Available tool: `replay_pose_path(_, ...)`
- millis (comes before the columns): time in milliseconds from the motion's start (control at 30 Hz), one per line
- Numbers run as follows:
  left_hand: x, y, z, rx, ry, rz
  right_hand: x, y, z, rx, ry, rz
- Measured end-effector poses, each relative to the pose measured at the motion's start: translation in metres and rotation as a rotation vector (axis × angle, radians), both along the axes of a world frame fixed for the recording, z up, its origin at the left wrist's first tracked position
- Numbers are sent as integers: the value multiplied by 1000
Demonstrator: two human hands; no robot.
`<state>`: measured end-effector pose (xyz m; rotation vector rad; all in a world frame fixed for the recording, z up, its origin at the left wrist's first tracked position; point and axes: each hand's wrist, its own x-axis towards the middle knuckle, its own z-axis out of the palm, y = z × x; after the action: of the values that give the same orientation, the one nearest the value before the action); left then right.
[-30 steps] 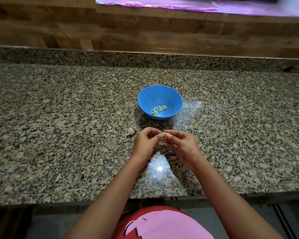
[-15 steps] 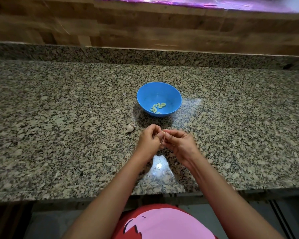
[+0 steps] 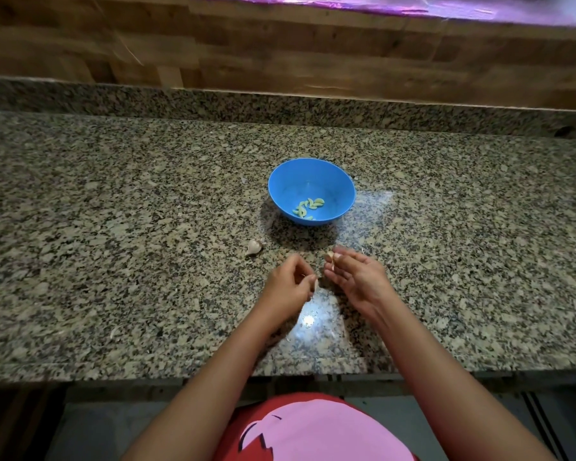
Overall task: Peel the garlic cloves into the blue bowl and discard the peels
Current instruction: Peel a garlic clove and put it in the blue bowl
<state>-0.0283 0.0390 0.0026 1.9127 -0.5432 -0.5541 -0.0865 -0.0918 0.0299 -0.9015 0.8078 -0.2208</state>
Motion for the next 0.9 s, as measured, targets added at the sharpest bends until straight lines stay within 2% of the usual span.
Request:
replay_pose_path(200,10,-9,7,-159,175,57,-4,5,3,-177,-20,157)
replay_pose_path(400,9,-14,10,-237,257,135,-6,8,2,-429,-21,199)
replay_pose_path(467,8,-17,13,-295,368,162,-5,8,1,-500,-23,195)
replay_pose_path(600,8,-19,20,-389,628,214,-6,5,0,-647,46,200)
replay_pose_path(733,12,-16,19,-411,693,266,-8,2,-1,-913,203,370)
replay_pose_path(800,14,-16,18,-398,688,258,-10,2,-1,-880,185,400)
replay_pose_path(900,15,-19,20,-386,685,201,-10,2,1,-685,82,319)
